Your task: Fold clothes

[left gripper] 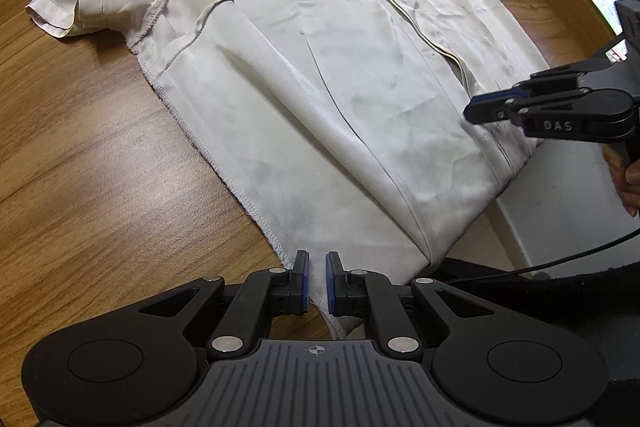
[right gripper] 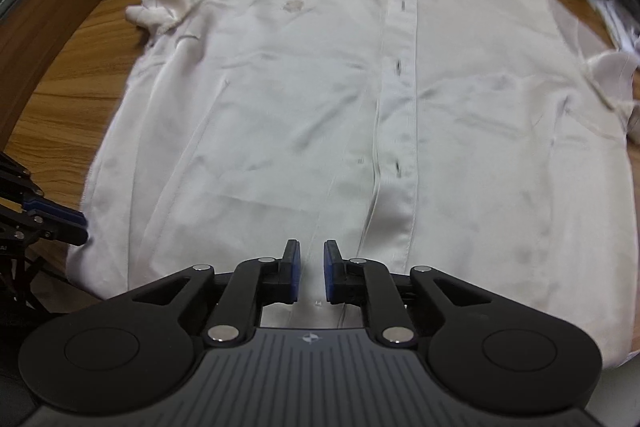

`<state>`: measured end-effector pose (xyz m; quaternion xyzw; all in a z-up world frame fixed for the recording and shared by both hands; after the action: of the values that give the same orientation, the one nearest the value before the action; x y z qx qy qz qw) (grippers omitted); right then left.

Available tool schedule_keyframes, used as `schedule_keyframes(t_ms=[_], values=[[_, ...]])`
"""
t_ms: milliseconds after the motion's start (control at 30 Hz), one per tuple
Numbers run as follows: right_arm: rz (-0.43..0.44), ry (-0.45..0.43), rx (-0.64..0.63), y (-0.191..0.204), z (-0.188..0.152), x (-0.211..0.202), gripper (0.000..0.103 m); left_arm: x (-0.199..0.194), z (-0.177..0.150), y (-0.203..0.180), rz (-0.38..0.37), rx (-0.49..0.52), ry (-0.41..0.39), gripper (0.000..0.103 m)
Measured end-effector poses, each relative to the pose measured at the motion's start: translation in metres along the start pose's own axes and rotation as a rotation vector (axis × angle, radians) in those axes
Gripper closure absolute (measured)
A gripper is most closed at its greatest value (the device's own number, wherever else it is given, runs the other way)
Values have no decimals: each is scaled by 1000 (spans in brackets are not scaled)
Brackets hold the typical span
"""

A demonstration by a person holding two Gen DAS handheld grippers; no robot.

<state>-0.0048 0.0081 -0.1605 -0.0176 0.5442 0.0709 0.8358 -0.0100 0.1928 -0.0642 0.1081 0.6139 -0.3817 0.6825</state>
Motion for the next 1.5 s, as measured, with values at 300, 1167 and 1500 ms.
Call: schedule_keyframes(t_ms=[300, 1167, 1500], values=[[-87, 22, 43, -42, -7, -2, 87, -2, -1, 4, 4, 7, -9, 92], [-65, 68, -40, 6, -8, -1, 102, 1, 0, 2, 0, 9, -8, 92], [-104, 85, -6, -27, -8, -5, 94, 1, -1, 5, -10, 6, -8, 92]])
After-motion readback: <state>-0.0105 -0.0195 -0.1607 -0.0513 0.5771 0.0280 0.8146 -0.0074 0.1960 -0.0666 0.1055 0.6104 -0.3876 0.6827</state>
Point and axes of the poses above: each gripper's, at about its wrist camera, not at the fingertips, and x roughly the way its jaws point, y to its left, z to its top, the point moved 3 cm from there along x, roughly the way its jaws point, and after that the axes turned 12 degrees about -x, right-handed, at the moved point
